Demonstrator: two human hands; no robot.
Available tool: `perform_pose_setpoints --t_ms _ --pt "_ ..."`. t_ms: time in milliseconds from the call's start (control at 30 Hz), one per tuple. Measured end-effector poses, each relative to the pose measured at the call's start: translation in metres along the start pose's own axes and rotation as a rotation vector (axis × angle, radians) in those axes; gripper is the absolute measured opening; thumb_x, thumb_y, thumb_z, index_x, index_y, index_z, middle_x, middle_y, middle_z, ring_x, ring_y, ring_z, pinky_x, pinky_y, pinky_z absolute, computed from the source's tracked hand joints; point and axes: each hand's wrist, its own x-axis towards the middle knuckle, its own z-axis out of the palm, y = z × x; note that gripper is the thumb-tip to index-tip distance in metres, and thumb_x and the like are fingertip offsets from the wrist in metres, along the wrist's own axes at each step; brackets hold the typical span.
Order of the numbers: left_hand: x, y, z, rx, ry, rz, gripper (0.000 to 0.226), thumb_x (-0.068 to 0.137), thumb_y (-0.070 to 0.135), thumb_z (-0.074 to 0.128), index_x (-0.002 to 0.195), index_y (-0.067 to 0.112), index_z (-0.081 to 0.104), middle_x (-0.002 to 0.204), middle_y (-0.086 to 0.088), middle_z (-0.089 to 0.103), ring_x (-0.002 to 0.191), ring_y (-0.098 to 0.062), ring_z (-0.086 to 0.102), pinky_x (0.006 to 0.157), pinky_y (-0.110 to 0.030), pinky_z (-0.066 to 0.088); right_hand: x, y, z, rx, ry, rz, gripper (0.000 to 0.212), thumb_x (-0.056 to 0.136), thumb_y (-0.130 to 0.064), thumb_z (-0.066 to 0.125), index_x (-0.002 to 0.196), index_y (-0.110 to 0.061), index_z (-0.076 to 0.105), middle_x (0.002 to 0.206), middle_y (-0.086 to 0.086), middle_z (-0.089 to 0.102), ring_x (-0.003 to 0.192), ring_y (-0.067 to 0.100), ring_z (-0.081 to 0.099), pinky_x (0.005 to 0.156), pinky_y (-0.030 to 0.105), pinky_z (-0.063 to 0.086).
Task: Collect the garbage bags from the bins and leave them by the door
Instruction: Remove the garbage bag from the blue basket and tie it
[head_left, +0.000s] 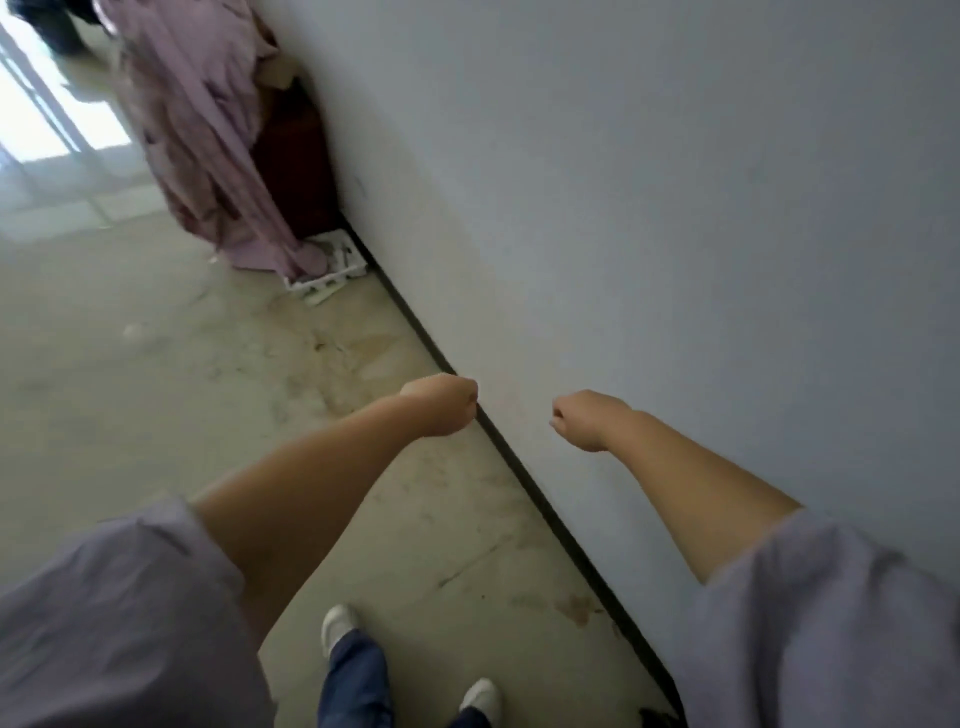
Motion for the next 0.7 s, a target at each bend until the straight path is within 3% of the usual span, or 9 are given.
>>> perform_pose_setpoints --t_ms 100,200,333,500,700 --pt "-0.048 -0.074 0.001 -0.063 0.058 -0.169 0.033 0.096 0.028 0.039 0.120 0.016 0.058 0.121 -0.007 0.061 0.107 -0.029 0.059 0.086 -0.035 0.048 0.028 -0.075 -0.011 -0.031 0.066 -0.143 0.032 0.098 -0.031 0.032 0.112 -0.011 0.054 0.118 0.012 0.059 0.102 0.031 0.057 0.080 0.036 0.044" --pt "-0.094 -0.144 0.013 -0.109 0.080 -0.330 0.033 0.097 0.028 0.037 0.118 0.014 0.058 0.117 -0.008 0.063 0.103 -0.028 0.061 0.079 -0.034 0.048 0.048 -0.159 -0.012 -0.092 0.093 -0.282 0.035 0.099 -0.033 0.031 0.117 -0.010 0.051 0.123 0.015 0.052 0.110 0.034 0.053 0.086 0.041 0.045" --pt "-0.145 -0.223 0.032 -0.116 0.088 -0.483 0.035 0.099 0.031 0.035 0.122 0.014 0.055 0.123 -0.009 0.060 0.109 -0.030 0.059 0.081 -0.033 0.046 0.064 -0.265 -0.010 -0.128 0.145 -0.461 0.035 0.100 -0.031 0.031 0.122 -0.009 0.048 0.125 0.016 0.046 0.113 0.035 0.050 0.088 0.042 0.044" --pt "-0.189 -0.311 0.026 -0.141 0.112 -0.593 0.038 0.099 0.028 0.035 0.127 0.012 0.053 0.128 -0.013 0.055 0.116 -0.032 0.055 0.091 -0.035 0.046 0.083 -0.379 -0.018 -0.153 0.149 -0.577 0.036 0.100 -0.030 0.032 0.126 -0.010 0.047 0.129 0.015 0.046 0.118 0.034 0.047 0.092 0.042 0.044" --pt "-0.225 -0.386 0.020 -0.233 0.176 -0.681 0.034 0.098 0.027 0.038 0.119 0.009 0.057 0.121 -0.016 0.058 0.110 -0.033 0.056 0.090 -0.035 0.046 0.102 -0.468 -0.036 -0.234 0.115 -0.634 0.036 0.100 -0.032 0.031 0.125 -0.012 0.048 0.128 0.014 0.048 0.119 0.033 0.050 0.091 0.039 0.044"
